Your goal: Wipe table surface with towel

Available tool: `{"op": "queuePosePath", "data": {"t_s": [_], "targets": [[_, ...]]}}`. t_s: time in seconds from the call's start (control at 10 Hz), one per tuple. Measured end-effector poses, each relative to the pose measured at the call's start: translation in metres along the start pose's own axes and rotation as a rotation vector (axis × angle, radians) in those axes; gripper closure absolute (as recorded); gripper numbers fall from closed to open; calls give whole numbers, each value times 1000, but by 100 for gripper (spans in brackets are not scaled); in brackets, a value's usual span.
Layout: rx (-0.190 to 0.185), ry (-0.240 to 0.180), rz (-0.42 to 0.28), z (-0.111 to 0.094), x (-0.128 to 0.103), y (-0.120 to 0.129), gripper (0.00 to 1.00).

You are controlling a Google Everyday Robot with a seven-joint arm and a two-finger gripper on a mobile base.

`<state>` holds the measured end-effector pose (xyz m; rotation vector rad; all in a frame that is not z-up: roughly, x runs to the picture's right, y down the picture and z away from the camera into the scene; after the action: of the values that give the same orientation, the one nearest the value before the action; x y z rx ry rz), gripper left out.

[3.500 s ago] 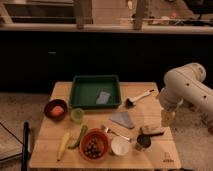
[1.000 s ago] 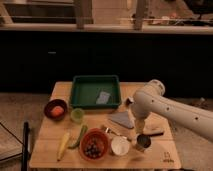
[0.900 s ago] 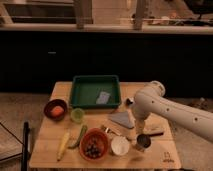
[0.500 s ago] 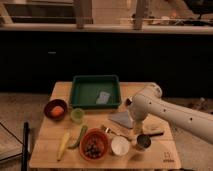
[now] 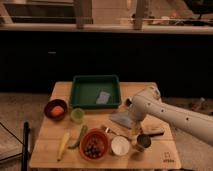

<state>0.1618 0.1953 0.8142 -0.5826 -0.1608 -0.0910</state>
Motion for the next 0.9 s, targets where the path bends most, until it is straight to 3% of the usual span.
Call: {"op": "queuePosePath", "data": {"t_s": [0.9], "targets": [[-37,-51,4,26,0,0,20]]}}
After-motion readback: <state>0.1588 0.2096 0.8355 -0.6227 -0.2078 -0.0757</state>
